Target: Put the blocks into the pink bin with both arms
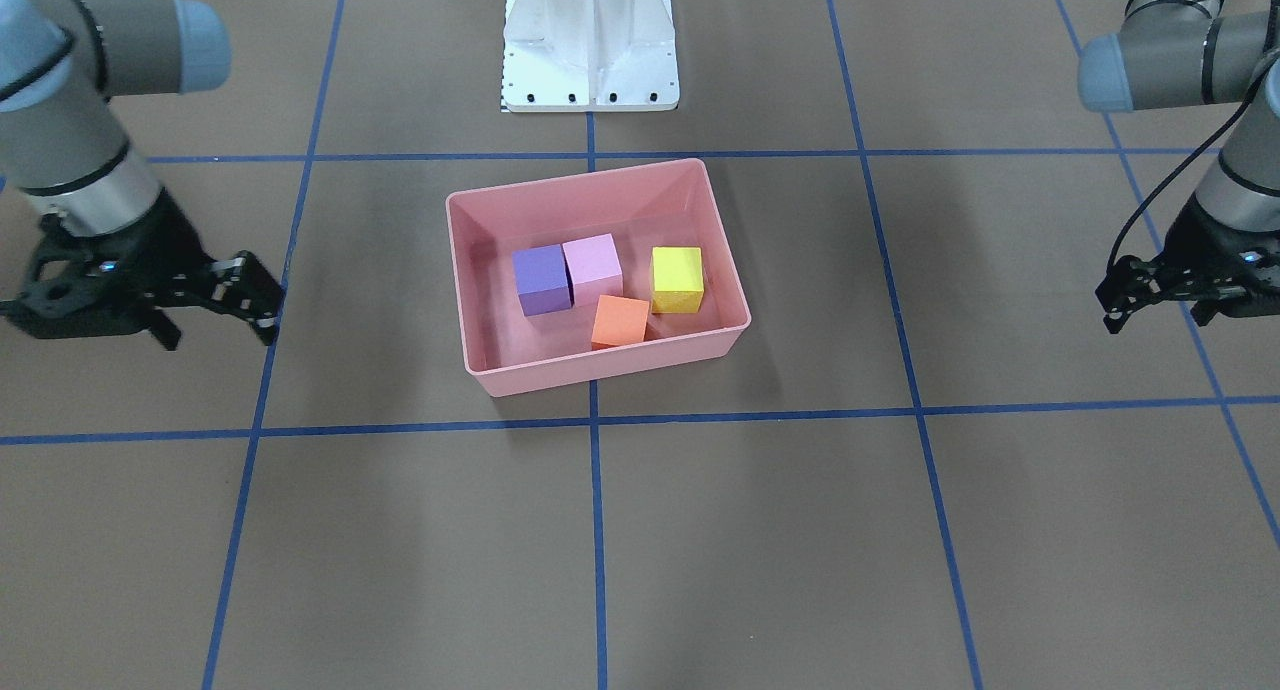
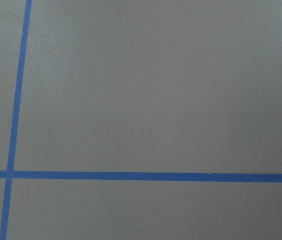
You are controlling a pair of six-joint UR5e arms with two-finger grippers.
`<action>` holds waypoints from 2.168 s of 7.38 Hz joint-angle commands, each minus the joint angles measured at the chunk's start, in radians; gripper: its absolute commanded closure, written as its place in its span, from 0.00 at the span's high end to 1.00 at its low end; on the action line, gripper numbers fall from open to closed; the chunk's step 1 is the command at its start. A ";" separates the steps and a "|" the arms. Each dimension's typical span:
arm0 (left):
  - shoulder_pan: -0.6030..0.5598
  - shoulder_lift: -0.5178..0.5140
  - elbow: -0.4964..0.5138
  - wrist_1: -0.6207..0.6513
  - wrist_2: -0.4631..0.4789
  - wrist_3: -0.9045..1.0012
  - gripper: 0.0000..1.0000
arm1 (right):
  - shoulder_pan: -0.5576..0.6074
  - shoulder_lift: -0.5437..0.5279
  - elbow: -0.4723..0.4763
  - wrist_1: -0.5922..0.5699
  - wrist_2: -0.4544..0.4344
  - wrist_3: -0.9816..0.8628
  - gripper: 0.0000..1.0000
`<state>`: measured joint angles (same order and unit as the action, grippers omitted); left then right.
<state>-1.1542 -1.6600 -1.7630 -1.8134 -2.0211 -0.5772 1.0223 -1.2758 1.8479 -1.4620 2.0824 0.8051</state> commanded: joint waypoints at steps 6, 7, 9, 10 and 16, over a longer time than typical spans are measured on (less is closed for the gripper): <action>-0.344 0.126 0.128 0.115 -0.206 0.702 1.00 | 0.504 -0.324 -0.231 0.009 0.309 -0.856 1.00; -0.344 0.126 0.103 0.167 -0.227 0.695 1.00 | 0.506 -0.351 -0.220 0.011 0.318 -0.850 1.00; -0.360 0.124 0.059 0.259 -0.231 0.695 1.00 | 0.509 -0.358 -0.205 0.015 0.317 -0.851 1.00; -0.366 0.126 0.037 0.299 -0.241 0.697 1.00 | 0.509 -0.353 -0.208 0.014 0.315 -0.848 1.00; -0.380 0.177 0.046 0.312 -0.254 0.705 1.00 | 0.561 -0.419 -0.130 -0.001 0.332 -0.842 1.00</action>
<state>-1.5332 -1.4916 -1.7151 -1.4999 -2.2747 0.1257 1.5792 -1.6631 1.6853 -1.4625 2.4121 -0.0375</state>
